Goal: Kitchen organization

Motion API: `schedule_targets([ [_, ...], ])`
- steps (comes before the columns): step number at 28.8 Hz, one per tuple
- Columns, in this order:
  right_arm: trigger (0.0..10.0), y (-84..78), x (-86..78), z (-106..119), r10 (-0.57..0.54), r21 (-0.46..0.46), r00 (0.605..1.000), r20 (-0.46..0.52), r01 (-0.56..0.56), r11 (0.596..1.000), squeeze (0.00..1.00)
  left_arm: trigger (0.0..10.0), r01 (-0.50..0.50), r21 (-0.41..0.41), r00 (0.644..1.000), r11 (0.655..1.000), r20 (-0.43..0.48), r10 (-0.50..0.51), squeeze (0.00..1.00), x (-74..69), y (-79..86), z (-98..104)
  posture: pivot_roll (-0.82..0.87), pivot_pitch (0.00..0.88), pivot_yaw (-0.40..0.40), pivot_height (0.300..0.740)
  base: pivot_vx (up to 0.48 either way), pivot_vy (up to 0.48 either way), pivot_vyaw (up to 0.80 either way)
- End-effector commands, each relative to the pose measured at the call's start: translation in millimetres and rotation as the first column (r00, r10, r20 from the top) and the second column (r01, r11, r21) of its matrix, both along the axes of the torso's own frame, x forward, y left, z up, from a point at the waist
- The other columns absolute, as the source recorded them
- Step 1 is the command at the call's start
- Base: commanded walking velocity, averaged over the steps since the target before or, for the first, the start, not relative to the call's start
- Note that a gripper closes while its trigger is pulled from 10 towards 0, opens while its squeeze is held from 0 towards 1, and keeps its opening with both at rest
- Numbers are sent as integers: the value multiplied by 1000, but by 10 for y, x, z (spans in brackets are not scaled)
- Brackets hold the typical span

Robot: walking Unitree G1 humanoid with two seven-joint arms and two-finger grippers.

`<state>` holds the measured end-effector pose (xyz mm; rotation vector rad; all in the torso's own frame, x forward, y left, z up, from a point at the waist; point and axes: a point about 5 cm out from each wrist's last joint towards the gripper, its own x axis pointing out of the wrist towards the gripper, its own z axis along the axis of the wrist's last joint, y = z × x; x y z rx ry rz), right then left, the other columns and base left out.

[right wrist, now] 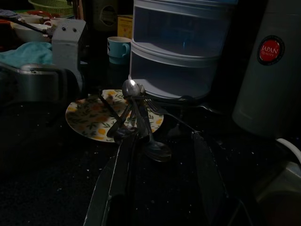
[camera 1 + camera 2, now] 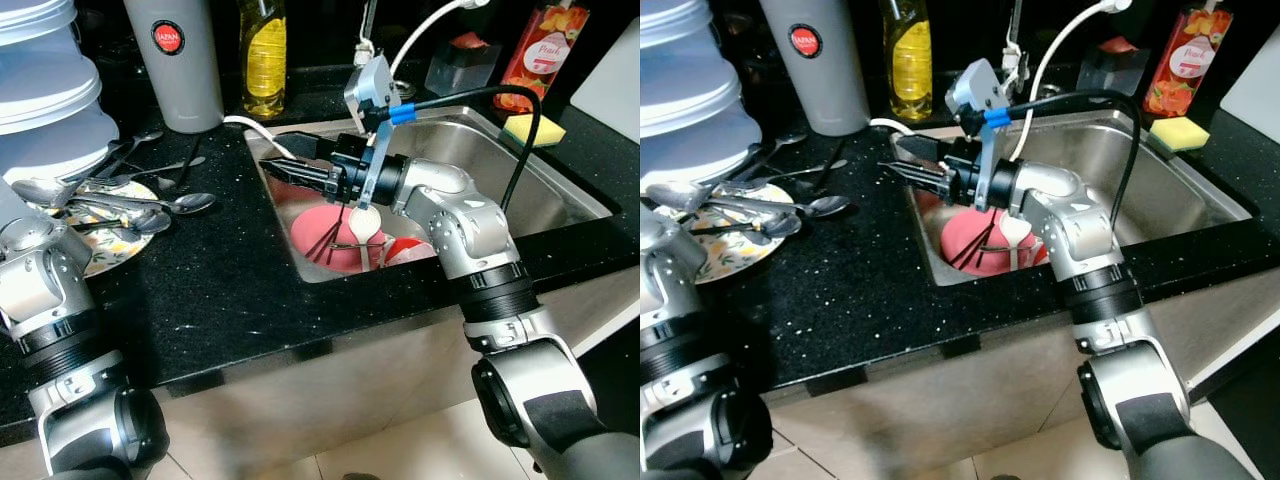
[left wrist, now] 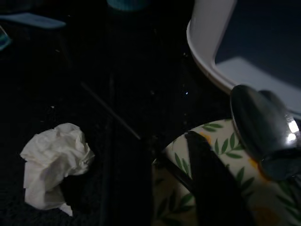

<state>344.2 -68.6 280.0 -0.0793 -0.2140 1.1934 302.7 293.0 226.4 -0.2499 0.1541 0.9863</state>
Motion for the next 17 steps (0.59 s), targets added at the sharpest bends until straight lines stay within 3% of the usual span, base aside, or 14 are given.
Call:
schedule_targets([
  [1, 10000, -23, 19, 8, -12, 8, 1000, -5, 12, 1000, 0, 10000, -1, -9, 1000, 1000, -4, 1, 1000, 1, -82, -7, 35, 0, -50, 740, 0, 0, 0],
  [9, 10000, 5, 7, -12, -2, 12, 1000, -13, 3, 1000, 0, 10000, 23, -90, 999, 996, -31, -25, 1000, 43, -229, -92, 37, 0, -50, 740, 0, 0, 0],
  [10, 10000, 9, 7, -16, -1, 12, 1000, -14, 1, 1000, 0, 10000, 41, -112, 998, 993, -46, -46, 0, 80, -280, -144, 45, 0, -51, 740, 0, 0, 0],
  [17, 10000, 34, 3, -18, 3, 18, 1000, -17, -3, 1000, 0, 10000, 41, -203, 995, 978, -81, -58, 0, 164, -278, -340, 42, 0, -52, 740, 0, 0, 0],
])
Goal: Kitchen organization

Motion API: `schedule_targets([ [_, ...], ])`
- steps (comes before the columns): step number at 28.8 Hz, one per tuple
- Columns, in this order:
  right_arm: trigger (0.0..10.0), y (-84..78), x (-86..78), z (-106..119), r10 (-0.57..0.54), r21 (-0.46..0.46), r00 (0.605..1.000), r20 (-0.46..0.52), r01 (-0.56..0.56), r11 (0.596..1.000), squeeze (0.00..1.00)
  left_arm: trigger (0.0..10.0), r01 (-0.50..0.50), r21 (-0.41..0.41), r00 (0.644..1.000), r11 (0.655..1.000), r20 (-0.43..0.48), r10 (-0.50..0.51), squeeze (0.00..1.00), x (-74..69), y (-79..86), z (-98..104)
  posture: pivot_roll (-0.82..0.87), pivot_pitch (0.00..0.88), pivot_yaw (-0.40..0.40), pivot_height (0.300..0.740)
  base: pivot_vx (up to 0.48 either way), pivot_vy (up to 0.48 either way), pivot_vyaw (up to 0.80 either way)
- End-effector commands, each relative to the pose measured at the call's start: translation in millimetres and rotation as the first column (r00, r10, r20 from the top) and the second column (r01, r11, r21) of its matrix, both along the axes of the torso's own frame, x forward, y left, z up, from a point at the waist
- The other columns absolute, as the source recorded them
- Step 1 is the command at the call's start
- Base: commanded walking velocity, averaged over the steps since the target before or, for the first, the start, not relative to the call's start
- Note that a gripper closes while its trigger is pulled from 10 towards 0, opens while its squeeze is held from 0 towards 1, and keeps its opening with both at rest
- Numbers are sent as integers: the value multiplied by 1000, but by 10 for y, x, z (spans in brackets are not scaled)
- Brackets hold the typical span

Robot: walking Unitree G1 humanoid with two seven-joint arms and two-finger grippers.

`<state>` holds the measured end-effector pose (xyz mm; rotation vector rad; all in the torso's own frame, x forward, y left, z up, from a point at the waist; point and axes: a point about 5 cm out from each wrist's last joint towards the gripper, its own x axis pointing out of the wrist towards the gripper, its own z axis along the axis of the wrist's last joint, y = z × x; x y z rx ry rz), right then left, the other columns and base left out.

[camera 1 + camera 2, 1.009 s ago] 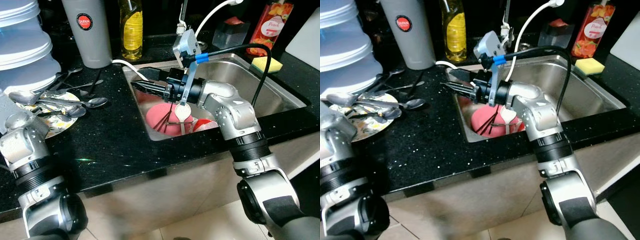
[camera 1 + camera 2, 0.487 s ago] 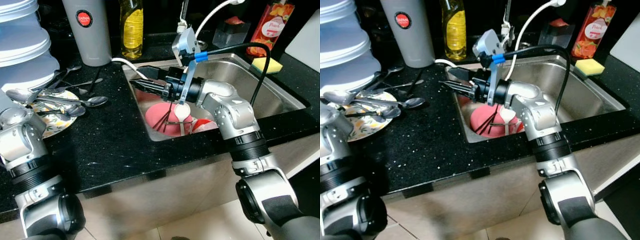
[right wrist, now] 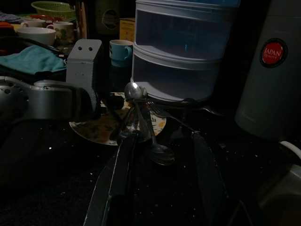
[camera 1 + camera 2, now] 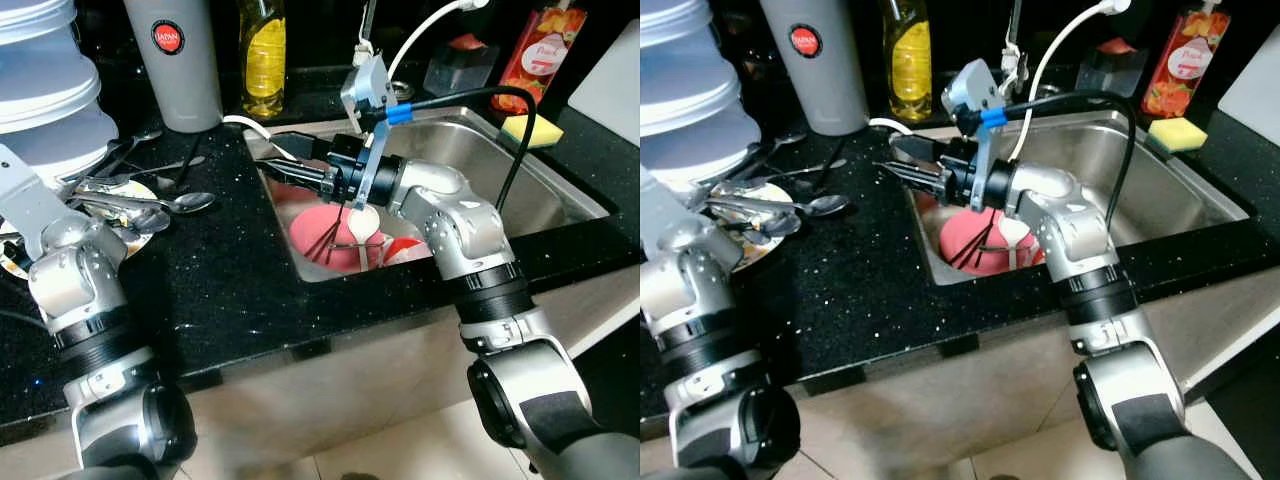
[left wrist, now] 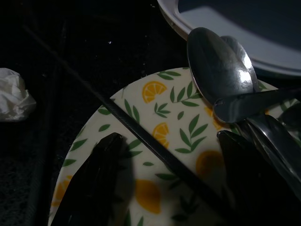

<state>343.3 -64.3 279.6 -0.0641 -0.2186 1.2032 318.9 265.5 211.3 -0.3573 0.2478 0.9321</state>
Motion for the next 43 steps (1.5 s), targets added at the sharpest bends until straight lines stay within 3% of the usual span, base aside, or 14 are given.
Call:
schedule_targets([
  [1, 10000, -9, 10, -15, -8, 5, 1000, -13, 8, 1000, 0, 10000, 12, -102, 997, 995, -74, -19, 0, 39, 44, -255, 42, 0, -52, 740, 0, 0, 0],
  [8, 10000, -16, 8, -21, -13, 11, 1000, -18, 13, 1000, 0, 9608, -18, -123, 996, 992, -92, 7, 0, 60, 210, -329, 38, 0, -48, 740, 0, 0, 0],
  [9, 10000, -18, 9, -22, -14, 12, 1000, -19, 14, 1000, 0, 4275, -18, -146, 996, 989, -93, 4, 0, 70, 228, -354, 37, 0, -47, 740, 0, 0, 0],
  [10, 10000, -18, 9, -22, -14, 12, 1000, -19, 14, 1000, 0, 4275, -18, -146, 996, 989, -93, 4, 0, 70, 228, -354, 37, 0, -47, 740, 0, 0, 0],
  [11, 10000, -20, 10, -22, -15, 13, 1000, -19, 15, 1000, 0, 1451, -22, -181, 995, 983, -95, 5, 0, 74, 237, -383, 37, 0, -47, 740, 0, 0, 0],
  [12, 10000, -24, 14, -21, -17, 14, 1000, -19, 17, 1000, 0, 0, -25, -216, 995, 976, -95, 5, 0, 81, 245, -414, 35, 0, -47, 740, 0, 0, 0],
  [23, 10000, -30, 26, -3, -23, 19, 1000, -17, 24, 1000, 0, 0, -49, -264, 995, 963, -95, 25, 0, 90, 283, -462, 39, 0, -55, 740, 0, 0, 0],
  [29, 10000, -26, 26, 2, -24, 23, 1000, -17, 24, 999, 0, 0, -78, -131, 992, 988, -105, 65, 0, 46, 358, -352, 40, 0, -56, 740, 0, 0, 0],
  [31, 10000, -26, 25, 1, -24, 24, 1000, -18, 24, 999, 0, 0, -76, -48, 993, 996, -93, 72, 0, 33, 378, -264, 40, 0, -55, 740, 0, 0, 0],
  [32, 10000, -25, 26, -3, -26, 25, 999, -20, 26, 999, 0, 0, -81, 95, 996, 992, -37, 85, 0, 1, 354, -72, 41, 0, -54, 740, 0, 0, 0],
  [33, 10000, -25, 26, -3, -26, 25, 999, -20, 26, 999, 0, 0, -81, 95, 996, 992, -37, 85, 0, 1, 354, -72, 41, 0, -54, 740, 0, 0, 0],
  [34, 10000, -24, 27, -4, -27, 25, 999, -21, 27, 999, 0, 10000, -120, 185, 993, 975, 1, 122, 0, -46, 307, 40, 41, 0, -54, 740, 0, 0, 0],
  [39, 10000, -15, 30, -7, -27, 26, 999, -21, 27, 999, 0, 10000, -347, 476, 938, 808, 149, 314, 0, -292, 73, 374, 39, 0, -54, 740, 0, 0, 0],
  [43, 10000, -22, 33, -1, -29, 27, 999, -17, 29, 999, 0, 10000, -395, 670, 919, 629, 284, 275, 0, -350, -142, 667, 38, 0, -52, 740, 0, 0, 0],
])
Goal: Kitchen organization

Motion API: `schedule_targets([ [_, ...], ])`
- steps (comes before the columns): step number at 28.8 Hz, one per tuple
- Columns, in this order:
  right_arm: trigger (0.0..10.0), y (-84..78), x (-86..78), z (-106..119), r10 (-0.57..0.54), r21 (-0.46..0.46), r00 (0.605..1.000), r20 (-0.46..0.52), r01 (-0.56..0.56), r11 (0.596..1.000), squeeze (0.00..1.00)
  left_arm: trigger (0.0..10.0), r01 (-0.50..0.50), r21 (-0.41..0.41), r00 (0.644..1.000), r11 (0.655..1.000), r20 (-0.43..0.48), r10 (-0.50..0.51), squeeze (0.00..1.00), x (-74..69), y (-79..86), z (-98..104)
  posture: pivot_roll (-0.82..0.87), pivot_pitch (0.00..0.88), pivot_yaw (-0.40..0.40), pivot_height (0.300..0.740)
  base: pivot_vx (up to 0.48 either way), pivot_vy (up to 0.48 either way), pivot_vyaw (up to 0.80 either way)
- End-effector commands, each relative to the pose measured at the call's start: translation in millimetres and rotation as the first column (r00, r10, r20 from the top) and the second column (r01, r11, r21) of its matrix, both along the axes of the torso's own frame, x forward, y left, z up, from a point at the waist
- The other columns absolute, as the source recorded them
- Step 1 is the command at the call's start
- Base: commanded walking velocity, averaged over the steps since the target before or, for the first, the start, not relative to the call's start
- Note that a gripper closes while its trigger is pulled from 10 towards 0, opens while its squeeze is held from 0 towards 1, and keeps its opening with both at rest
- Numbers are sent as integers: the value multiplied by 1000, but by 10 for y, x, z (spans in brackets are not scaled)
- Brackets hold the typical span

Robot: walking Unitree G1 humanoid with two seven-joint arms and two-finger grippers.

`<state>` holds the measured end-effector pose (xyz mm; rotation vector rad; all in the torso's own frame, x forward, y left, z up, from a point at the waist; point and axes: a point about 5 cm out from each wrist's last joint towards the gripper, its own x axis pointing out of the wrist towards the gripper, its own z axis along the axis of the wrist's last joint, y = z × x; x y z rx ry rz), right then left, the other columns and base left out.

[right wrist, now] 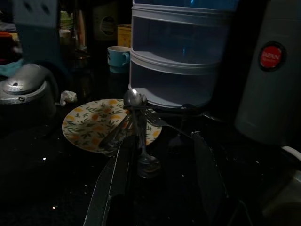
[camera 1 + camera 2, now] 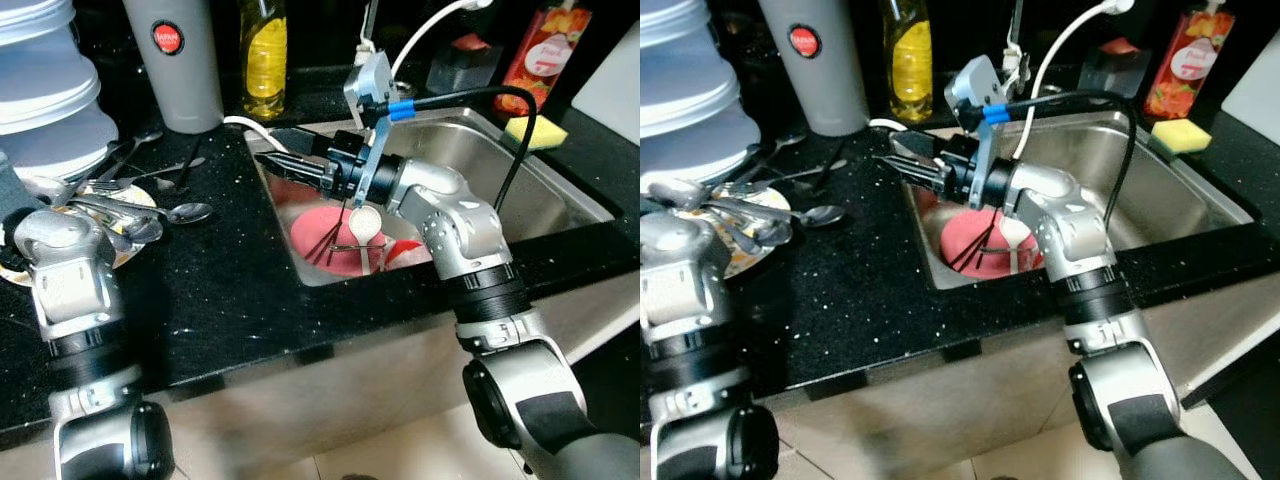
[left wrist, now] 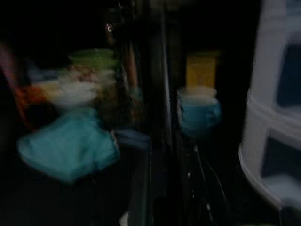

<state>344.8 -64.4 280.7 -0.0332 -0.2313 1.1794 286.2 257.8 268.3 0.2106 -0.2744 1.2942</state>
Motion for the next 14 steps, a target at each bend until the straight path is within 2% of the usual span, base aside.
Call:
schedule_targets([
  [1, 10000, -26, 20, -8, -12, -5, 1000, -8, 12, 1000, 0, 10000, 75, 188, 996, 979, 32, -83, 0, 14, -176, 177, 37, 0, -52, 740, 0, 0, 0],
  [3, 10000, -34, 24, 0, -17, -3, 1000, -5, 17, 1000, 0, 10000, 222, 264, 972, 939, 21, -235, 0, 78, -326, 243, 35, 0, -51, 740, 0, 0, 0],
  [4, 10000, -38, 27, 4, -20, -1, 1000, -4, 20, 1000, 0, 10000, 274, 268, 957, 924, 18, -289, 0, 99, -365, 251, 35, 0, -51, 740, 0, 0, 0],
  [5, 10000, -47, 32, 12, -26, 3, 1000, -2, 26, 1000, 0, 10000, 364, 258, 925, 895, 9, -379, 0, 138, -428, 250, 35, 0, -51, 740, 0, 0, 0],
  [6, 10000, -62, 38, 25, -33, 12, 999, -2, 33, 999, 0, 10000, 499, 251, 861, 830, -30, -508, 0, 205, -522, 241, 37, 0, -51, 740, 0, 0, 0],
  [8, 10000, -97, 44, 55, -42, 39, 999, -8, 42, 998, 0, 10000, 651, 265, 751, 711, -92, -653, 0, 253, -656, 221, 38, 0, -51, 740, 0, 0, 0],
  [9, 10000, -108, 45, 65, -43, 48, 999, -11, 43, 998, 0, 10000, 677, 270, 728, 685, -109, -677, 0, 253, -682, 211, 38, 0, -51, 740, 0, 0, 0],
  [10, 10000, -108, 45, 65, -43, 48, 999, -11, 43, 998, 0, 10000, 677, 270, 728, 685, -109, -677, 0, 253, -682, 211, 38, 0, -51, 740, 0, 0, 0],
  [12, 10000, -150, 47, 101, -48, 80, 999, -18, 50, 996, 0, 10000, 747, 266, 657, 609, -158, -737, 0, 248, -712, 173, 36, 0, -49, 740, 0, 0, 0],
  [13, 10000, -183, 54, 123, -57, 101, 998, -24, 59, 993, 0, 10000, 816, 231, 570, 529, -174, -803, 0, 244, -743, 152, 35, 0, -45, 740, 0, 0, 0],
  [14, 10000, -183, 54, 123, -57, 101, 998, -24, 59, 993, 0, 10000, 816, 231, 570, 529, -174, -803, 0, 244, -743, 152, 35, 0, -45, 740, 0, 0, 0],
])
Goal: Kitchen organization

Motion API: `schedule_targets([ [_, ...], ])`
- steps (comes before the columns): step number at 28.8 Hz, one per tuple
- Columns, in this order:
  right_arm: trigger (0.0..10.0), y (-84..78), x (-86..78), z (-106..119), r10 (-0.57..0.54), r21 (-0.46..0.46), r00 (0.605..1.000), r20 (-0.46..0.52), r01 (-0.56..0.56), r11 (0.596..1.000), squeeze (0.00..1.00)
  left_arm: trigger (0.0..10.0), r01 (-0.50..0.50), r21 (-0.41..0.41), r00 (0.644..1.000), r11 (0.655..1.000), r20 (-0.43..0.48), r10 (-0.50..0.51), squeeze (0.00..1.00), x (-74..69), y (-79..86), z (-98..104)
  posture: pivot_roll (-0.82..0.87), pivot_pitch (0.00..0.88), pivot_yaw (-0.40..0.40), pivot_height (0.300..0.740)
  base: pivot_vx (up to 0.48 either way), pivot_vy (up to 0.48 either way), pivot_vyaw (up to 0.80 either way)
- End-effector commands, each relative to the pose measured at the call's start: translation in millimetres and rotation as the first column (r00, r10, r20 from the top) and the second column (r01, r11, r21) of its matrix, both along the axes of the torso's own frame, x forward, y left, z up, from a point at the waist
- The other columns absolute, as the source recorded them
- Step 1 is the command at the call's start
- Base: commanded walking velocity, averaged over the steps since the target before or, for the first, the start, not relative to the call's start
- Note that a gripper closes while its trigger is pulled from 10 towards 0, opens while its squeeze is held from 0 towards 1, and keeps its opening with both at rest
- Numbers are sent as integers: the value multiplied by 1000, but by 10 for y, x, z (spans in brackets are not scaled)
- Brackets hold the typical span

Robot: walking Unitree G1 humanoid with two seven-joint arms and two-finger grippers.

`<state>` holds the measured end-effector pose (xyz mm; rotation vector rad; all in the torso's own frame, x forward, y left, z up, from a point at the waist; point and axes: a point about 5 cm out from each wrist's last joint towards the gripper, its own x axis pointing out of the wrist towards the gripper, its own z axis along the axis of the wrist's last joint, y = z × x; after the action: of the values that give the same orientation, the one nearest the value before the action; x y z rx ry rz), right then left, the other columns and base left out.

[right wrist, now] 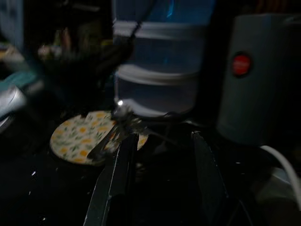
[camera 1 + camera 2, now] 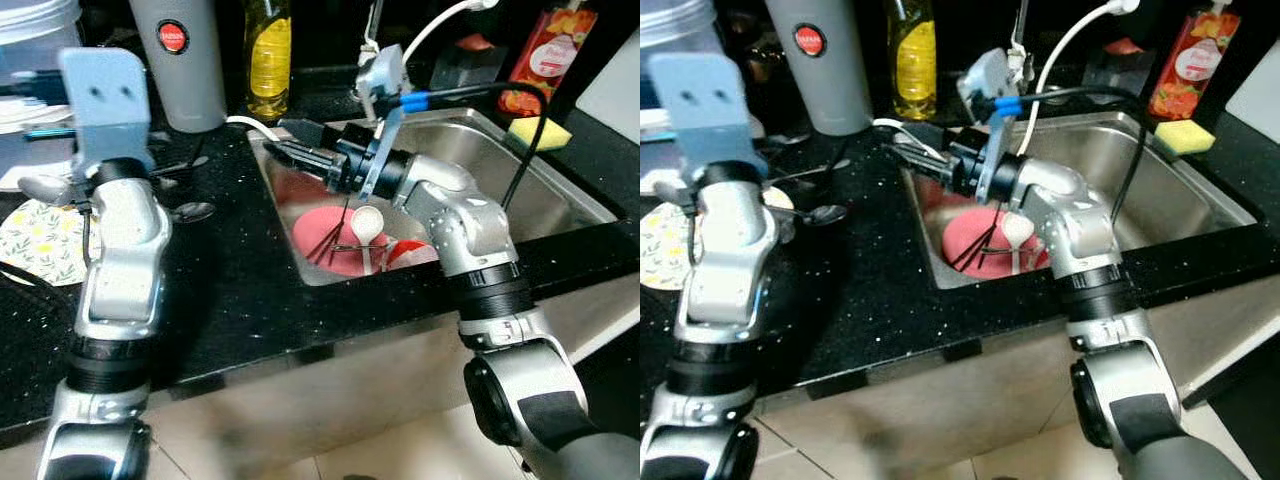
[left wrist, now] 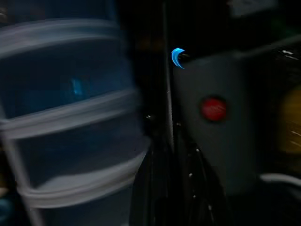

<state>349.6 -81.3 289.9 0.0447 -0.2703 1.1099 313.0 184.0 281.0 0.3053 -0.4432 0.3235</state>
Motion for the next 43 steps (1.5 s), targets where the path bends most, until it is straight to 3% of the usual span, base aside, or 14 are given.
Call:
schedule_targets([
  [1, 10000, -38, 10, 46, -5, 27, 1000, -12, 5, 1000, 0, 10000, 112, 10, 994, 994, -15, -112, 0, -29, -30, 11, 35, 0, -45, 740, 0, 0, 0],
  [3, 10000, -120, 37, 72, -34, 53, 999, -18, 35, 998, 0, 10000, 305, 25, 952, 952, -30, -304, 0, -108, -79, 62, 36, 0, -43, 740, 0, 0, 0],
  [6, 10000, -187, 63, 88, -63, 67, 998, -22, 64, 996, 0, 10000, 450, 83, 893, 889, -50, -448, 0, -207, -118, 94, 36, 0, -43, 740, 0, 0, 0],
  [7, 10000, -209, 71, 95, -72, 72, 997, -22, 74, 995, 0, 10000, 505, 134, 863, 853, -92, -497, 0, -239, -139, 69, 37, 0, -41, 740, 0, 0, 0],
  [8, 10000, -209, 71, 95, -72, 72, 997, -22, 74, 995, 0, 10000, 505, 134, 863, 853, -92, -497, 0, -239, -139, 69, 37, 0, -41, 740, 0, 0, 0],
  [11, 10000, -235, 73, 111, -78, 85, 997, -25, 80, 993, 0, 10000, 619, 226, 785, 752, -212, -583, 0, -308, -182, -16, 35, 0, -39, 740, 0, 0, 0],
  [13, 10000, -230, 63, 112, -69, 93, 997, -29, 71, 993, 0, 10000, 647, 271, 762, 712, -255, -595, 0, -327, -185, -49, 36, 0, -37, 740, 0, 0, 0],
  [17, 10000, -210, 35, 127, -27, 156, 998, -60, 36, 987, 0, 10000, 638, 300, 770, 709, -282, -573, 0, -271, -143, -81, 35, 0, -37, 740, 0, 0, 0],
  [19, 10000, -217, 31, 169, 22, 273, 992, -124, 13, 962, 0, 10000, 639, 273, 769, 719, -241, -592, 0, -250, -179, -53, 30, 0, -37, 740, 0, 0, 0],
  [20, 10000, -217, 31, 169, 22, 273, 992, -124, 13, 962, 0, 10000, 639, 273, 769, 719, -241, -592, 0, -250, -179, -53, 30, 0, -37, 740, 0, 0, 0],
  [23, 10000, -207, 31, 151, 84, 373, 976, -199, -3, 928, 0, 10000, 672, 214, 741, 709, -187, -645, 0, -267, -273, -26, 30, 0, -37, 740, 0, 0, 0],
  [28, 10000, -220, 8, 158, 194, 513, 946, -261, -34, 858, 0, 10000, 751, 141, 660, 645, -148, -737, 0, -330, -429, -54, 26, 0, -38, 740, 0, 0, 0],
  [30, 10000, -199, -21, 147, 214, 527, 939, -269, -43, 849, 0, 10000, 790, 99, 613, 605, -123, -781, 0, -347, -542, -69, 26, 0, -38, 740, 0, 0, 0],
  [43, 10000, -107, -96, 167, 244, 526, 928, -282, -63, 848, 0, 10000, 813, 64, 580, 579, -169, -797, 0, -302, -698, -197, 22, 0, -32, 740, 0, 0, 0],
])
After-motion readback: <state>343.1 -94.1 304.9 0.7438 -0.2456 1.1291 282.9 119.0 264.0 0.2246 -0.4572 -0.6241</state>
